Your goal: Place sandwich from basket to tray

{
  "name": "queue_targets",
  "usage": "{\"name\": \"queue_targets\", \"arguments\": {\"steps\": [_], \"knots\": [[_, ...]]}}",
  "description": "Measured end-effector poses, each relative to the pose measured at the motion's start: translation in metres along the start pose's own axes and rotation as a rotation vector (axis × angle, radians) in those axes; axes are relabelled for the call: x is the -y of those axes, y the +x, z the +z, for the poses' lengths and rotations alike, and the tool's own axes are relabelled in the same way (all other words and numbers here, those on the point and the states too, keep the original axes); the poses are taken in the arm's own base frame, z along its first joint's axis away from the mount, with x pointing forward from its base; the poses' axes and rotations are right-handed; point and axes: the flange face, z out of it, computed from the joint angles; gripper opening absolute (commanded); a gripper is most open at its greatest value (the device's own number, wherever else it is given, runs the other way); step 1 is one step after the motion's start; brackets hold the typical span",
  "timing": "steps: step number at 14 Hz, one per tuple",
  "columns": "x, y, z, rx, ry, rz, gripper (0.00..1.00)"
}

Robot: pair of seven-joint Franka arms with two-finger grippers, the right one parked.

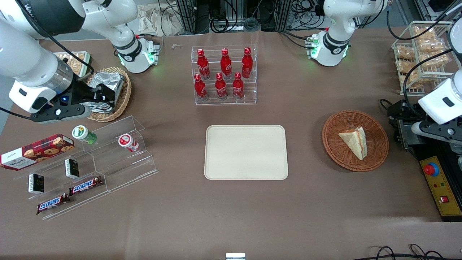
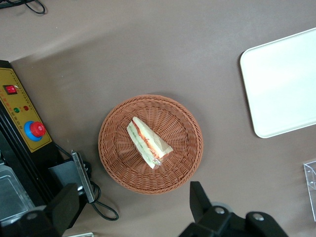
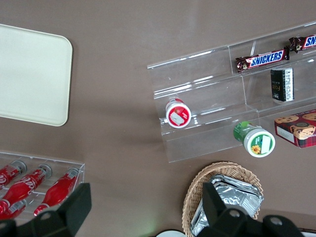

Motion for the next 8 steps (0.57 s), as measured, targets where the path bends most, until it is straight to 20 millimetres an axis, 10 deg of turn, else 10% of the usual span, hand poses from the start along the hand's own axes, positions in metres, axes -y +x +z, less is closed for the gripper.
{"name": "queue_targets", "arguments": {"steps": [8], "knots": [[0.004,0.003,0.015,0.029,-0.01,-0.033,1.0]]}}
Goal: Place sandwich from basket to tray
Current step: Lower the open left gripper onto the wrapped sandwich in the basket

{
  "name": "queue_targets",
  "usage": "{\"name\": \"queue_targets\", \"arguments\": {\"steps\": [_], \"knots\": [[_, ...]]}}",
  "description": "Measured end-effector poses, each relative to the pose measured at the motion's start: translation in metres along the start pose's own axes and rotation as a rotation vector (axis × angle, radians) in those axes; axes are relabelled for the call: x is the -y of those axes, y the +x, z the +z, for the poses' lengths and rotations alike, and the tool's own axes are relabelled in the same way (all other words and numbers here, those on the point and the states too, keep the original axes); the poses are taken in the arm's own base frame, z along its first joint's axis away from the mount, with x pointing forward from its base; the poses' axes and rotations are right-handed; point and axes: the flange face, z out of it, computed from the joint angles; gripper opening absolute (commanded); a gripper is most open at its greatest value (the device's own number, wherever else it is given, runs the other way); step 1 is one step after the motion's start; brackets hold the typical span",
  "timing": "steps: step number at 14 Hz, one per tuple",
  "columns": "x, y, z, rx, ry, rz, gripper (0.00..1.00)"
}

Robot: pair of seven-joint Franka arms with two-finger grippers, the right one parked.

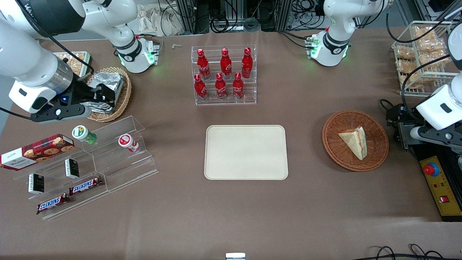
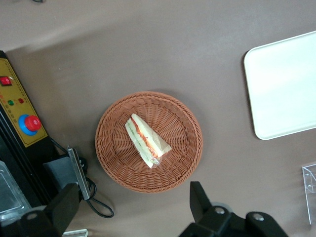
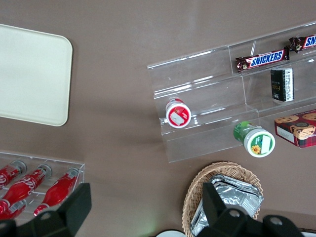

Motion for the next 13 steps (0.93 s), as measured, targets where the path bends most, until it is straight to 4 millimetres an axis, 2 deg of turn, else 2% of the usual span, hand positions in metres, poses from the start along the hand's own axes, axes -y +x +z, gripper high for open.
{"name": "queue_targets", "arguments": {"steps": [2,4,7,11,13], "knots": [[0.0,0.0,0.015,0.03,-0.007,-0.045,1.0],[-0.003,0.001,0.029,0.049,-0.008,-0.17,1.0],[-0.01,0.003,0.053,0.018,-0.002,-0.264,1.0],[-0.015,-0.022,0.097,-0.02,0.003,-0.381,1.0],[-0.007,-0.036,0.123,0.001,0.004,-0.486,1.0]]}}
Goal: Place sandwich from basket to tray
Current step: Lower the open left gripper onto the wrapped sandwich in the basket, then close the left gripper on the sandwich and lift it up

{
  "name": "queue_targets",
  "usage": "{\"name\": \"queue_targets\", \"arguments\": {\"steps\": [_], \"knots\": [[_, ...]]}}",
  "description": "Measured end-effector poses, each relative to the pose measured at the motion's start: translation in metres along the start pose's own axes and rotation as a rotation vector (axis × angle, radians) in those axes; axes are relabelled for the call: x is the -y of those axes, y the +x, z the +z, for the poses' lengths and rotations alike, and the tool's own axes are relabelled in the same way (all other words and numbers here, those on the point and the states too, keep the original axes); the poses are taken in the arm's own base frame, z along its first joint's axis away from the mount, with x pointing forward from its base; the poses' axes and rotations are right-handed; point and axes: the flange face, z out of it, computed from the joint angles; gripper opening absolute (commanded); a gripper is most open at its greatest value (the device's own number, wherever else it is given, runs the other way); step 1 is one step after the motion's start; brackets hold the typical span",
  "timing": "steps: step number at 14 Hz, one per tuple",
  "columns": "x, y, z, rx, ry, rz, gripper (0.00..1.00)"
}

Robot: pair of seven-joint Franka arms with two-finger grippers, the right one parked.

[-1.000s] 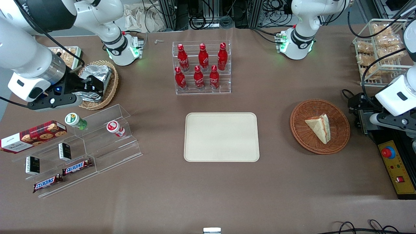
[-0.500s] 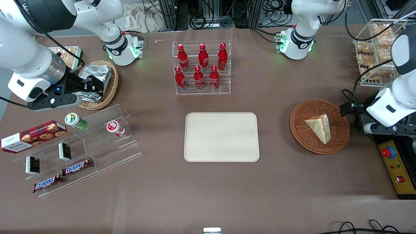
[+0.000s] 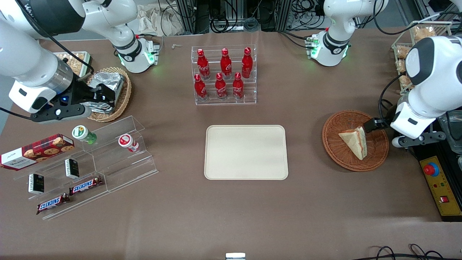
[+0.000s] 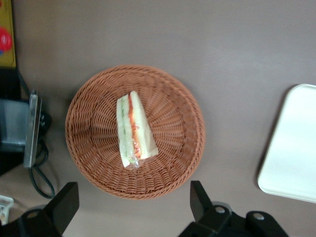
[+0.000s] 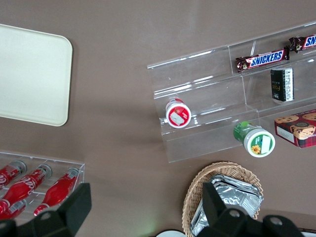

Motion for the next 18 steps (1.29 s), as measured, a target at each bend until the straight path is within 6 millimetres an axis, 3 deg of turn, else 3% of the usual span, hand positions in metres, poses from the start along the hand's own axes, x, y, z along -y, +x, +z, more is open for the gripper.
{"name": "queue_targets", "arguments": {"steps": [6,16,17,18], "knots": [[0.013,-0.021,0.096,-0.052,-0.024,-0.163,1.0],[0.014,-0.039,0.221,-0.057,-0.06,-0.19,0.98],[0.018,-0.037,0.228,-0.059,-0.062,-0.2,0.64],[0.022,-0.036,0.233,-0.06,-0.062,-0.209,0.09]]}}
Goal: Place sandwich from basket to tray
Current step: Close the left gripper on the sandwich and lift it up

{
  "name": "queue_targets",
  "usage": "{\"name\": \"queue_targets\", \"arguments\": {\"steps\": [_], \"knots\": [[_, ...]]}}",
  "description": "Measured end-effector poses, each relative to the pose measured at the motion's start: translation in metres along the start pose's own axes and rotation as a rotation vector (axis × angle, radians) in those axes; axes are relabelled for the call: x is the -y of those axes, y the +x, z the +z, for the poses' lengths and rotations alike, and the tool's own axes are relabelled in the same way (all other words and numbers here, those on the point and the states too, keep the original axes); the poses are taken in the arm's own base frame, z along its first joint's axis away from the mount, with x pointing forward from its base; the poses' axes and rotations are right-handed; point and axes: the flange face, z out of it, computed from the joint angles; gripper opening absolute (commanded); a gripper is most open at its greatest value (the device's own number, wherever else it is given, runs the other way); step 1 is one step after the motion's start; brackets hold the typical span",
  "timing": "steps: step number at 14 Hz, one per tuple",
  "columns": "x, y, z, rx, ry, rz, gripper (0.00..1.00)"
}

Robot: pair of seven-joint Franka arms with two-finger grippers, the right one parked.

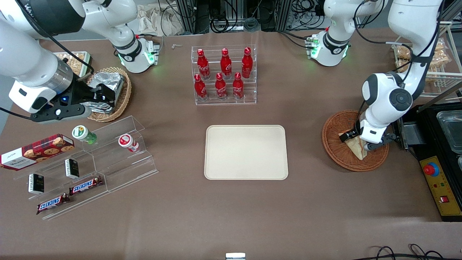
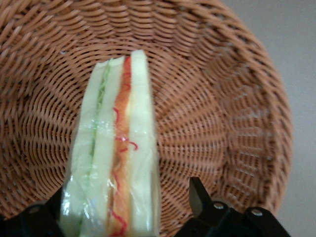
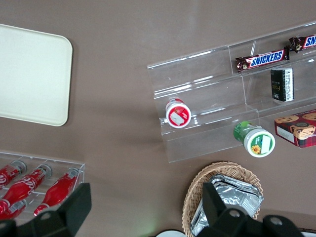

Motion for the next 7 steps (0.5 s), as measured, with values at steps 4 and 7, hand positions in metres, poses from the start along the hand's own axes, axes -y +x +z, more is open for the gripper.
{"name": "queue_targets", "arguments": {"steps": [4,7], "knots": [[0.003,0.004,-0.003,-0.014,-0.004,-0.008,0.0],[0.002,0.006,-0.011,-0.03,-0.009,-0.008,0.0]]}}
